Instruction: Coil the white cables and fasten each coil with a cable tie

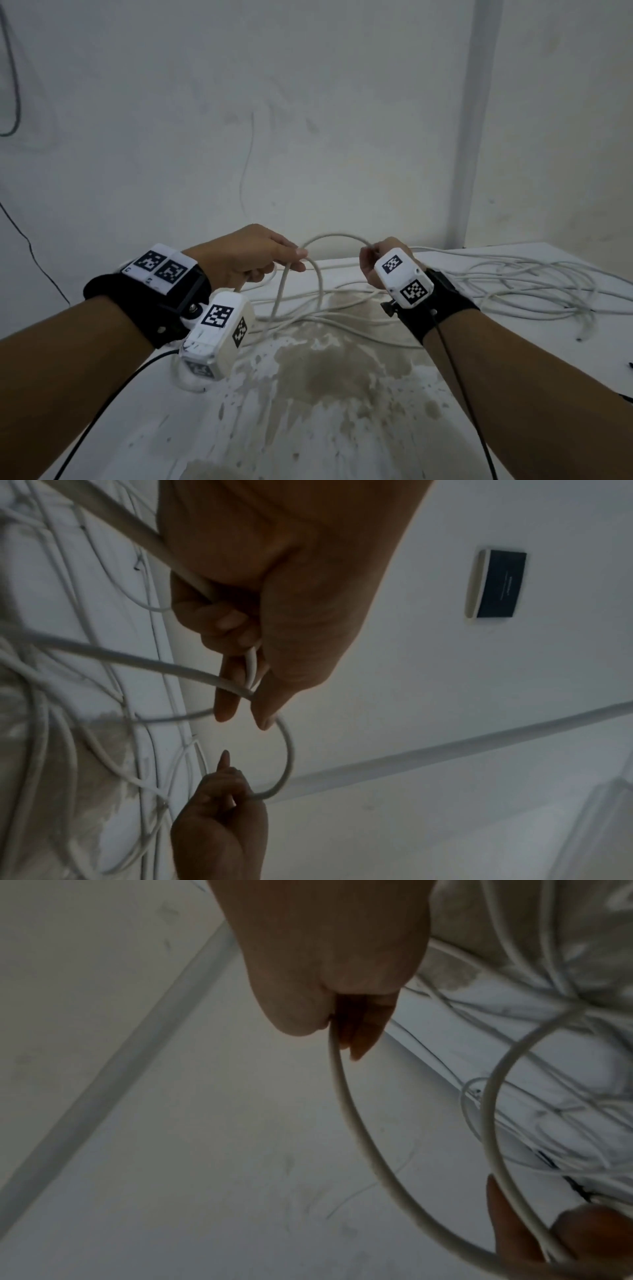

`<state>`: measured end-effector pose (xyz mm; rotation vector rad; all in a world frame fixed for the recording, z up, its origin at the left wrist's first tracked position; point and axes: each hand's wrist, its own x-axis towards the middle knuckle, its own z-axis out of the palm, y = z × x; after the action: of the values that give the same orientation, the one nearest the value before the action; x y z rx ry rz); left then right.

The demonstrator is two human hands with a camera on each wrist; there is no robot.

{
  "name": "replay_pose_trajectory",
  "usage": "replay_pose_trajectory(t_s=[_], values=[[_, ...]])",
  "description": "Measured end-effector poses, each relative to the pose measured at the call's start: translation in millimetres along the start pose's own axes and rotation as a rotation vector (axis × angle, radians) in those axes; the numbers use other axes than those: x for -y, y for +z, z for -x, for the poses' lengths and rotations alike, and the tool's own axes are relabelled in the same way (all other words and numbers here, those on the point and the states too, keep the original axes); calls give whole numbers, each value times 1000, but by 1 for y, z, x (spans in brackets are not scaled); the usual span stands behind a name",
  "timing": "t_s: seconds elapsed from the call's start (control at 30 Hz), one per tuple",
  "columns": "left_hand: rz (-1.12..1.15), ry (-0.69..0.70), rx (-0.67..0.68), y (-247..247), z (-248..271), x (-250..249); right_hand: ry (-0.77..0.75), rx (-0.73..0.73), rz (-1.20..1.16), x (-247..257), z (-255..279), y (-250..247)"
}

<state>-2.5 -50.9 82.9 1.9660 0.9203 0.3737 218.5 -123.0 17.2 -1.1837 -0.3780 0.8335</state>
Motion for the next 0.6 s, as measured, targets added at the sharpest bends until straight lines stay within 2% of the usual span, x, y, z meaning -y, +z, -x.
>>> replay_pose_trajectory(t_s=[0.07, 0.17, 0.27, 0.33, 0.47, 0.6], values=[[58, -19, -16, -1, -2, 2, 31, 62, -160, 2, -8, -6], [137, -30, -66, 2, -7, 1, 138, 58, -116, 4, -15, -11], [214, 11, -182, 1, -15, -10, 159, 66, 35, 8, -14, -21], [277, 59, -245, -2, -23, -22, 107, 110, 197, 16, -7, -25], [350, 172, -325, -14, -34, -58, -47, 75, 352, 31, 5, -29], [270, 250, -423, -18, -54, -83, -169, 46, 497, 40, 12, -36]])
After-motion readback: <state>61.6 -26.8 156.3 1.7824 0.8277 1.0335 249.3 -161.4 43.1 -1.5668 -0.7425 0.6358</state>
